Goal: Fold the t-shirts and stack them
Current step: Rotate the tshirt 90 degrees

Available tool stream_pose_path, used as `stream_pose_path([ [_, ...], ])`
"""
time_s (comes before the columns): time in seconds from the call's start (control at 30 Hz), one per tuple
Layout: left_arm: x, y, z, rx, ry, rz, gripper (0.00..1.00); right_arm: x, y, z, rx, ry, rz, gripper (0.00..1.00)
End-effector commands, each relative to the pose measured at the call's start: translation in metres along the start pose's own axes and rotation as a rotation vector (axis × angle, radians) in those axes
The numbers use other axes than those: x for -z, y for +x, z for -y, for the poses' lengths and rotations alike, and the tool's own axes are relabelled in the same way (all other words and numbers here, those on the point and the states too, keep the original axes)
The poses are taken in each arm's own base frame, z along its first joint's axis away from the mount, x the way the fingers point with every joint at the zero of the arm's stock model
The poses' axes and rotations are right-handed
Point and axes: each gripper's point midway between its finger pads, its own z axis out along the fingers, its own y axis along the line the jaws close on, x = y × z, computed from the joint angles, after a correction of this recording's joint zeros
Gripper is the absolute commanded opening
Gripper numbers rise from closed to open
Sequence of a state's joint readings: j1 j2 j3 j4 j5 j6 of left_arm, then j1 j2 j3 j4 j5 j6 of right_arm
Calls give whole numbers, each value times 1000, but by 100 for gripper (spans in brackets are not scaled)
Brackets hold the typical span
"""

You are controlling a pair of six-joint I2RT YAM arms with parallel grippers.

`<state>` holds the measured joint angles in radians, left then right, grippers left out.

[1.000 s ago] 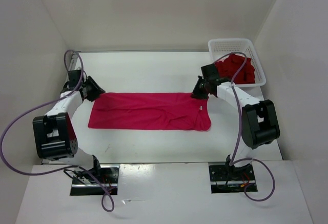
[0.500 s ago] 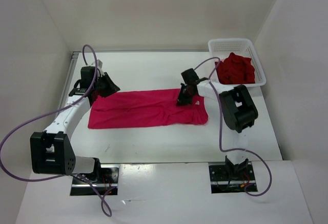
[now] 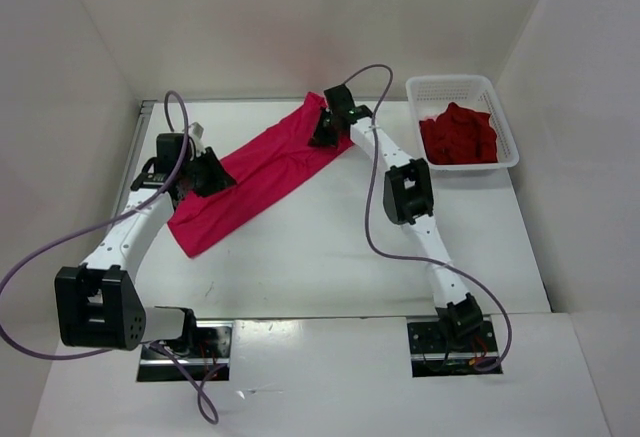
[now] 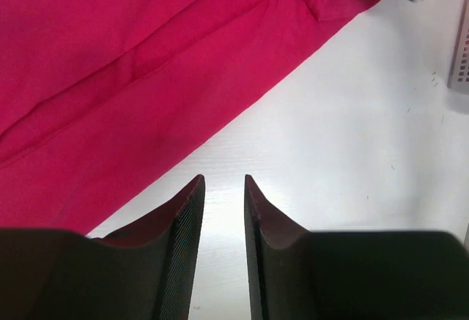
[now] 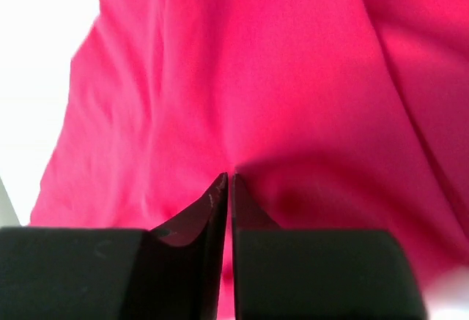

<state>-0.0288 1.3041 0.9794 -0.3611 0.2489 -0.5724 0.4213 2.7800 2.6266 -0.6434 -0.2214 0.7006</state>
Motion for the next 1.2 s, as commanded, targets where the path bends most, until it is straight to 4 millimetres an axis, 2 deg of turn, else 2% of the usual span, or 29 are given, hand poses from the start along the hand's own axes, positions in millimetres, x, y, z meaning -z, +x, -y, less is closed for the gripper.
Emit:
stream_pose_path([
  [0.0,12,-18,16,-49,39,40,36,126,-49,-85,138,-70,168,10],
  [0.03,12,-22,18,-51,42,45,36,145,-54,-90,154,-61,193,17],
  [0.07,10,-26,21,-39,47,54,36,181,-52,-102,171,-69,215,22],
  [0.1,10,-29,22,-42,53,66,36,198,-51,-108,176,-93,230,27],
  [0.13,9,-31,26,-33,65,61,33,216,-56,-122,191,-157,278,39],
  [0.17,11,-39,31,-40,77,83,30,242,-38,-123,191,-178,272,43],
  [0.27,13,-47,35,-26,81,114,22,259,4,-134,189,-258,234,49],
  [0.3,13,-50,30,-18,73,121,18,255,36,-118,180,-239,182,49],
  [0.33,14,-53,27,3,67,127,18,249,70,-128,174,-266,131,49],
  [0.37,16,-53,28,10,88,118,17,245,86,-136,172,-305,126,31],
  [0.4,12,-53,22,20,76,110,17,229,120,-124,163,-292,54,18],
  [0.43,12,-53,22,20,76,110,13,223,156,-139,156,-321,-5,7],
  [0.47,12,-53,22,20,76,110,11,215,171,-142,152,-319,-16,1],
  [0.5,9,-48,16,36,58,101,9,207,184,-150,156,-337,-20,1],
  [0.53,11,-46,16,35,58,102,9,187,201,-145,155,-301,-33,1],
  [0.57,8,-44,10,40,32,105,9,185,217,-164,156,-333,-40,1],
  [0.63,14,-41,4,39,19,103,13,160,236,-162,147,-302,-55,9],
  [0.67,15,-37,1,33,6,98,22,156,243,-170,133,-310,-59,12],
  [0.73,22,-40,-8,37,-16,122,30,133,253,-165,92,-302,-87,26],
  [0.8,31,-46,-13,33,-30,151,42,119,258,-168,26,-304,-107,36],
  [0.83,32,-42,-18,43,-42,144,54,114,267,-171,12,-313,-133,42],
  [0.87,34,-42,-27,45,-66,154,58,97,275,-163,-40,-279,-156,45],
  [0.93,40,-42,-32,53,-82,170,65,84,288,-158,-88,-252,-184,46],
  [0.97,39,-38,-38,65,-96,161,73,73,300,-148,-105,-216,-194,46],
  [1.0,40,-39,-37,72,-88,176,76,70,307,-151,-141,-208,-198,47],
  [1.07,38,-36,-37,82,-79,169,83,57,311,-139,-179,-166,-190,47],
  [1.1,38,-36,-37,82,-79,169,94,54,313,-136,-213,-154,-196,47],
  [1.13,38,-36,-37,82,-79,169,99,51,311,-138,-226,-145,-190,47],
  [1.17,34,-34,-35,81,-61,160,100,33,316,-129,-259,-98,-192,42],
])
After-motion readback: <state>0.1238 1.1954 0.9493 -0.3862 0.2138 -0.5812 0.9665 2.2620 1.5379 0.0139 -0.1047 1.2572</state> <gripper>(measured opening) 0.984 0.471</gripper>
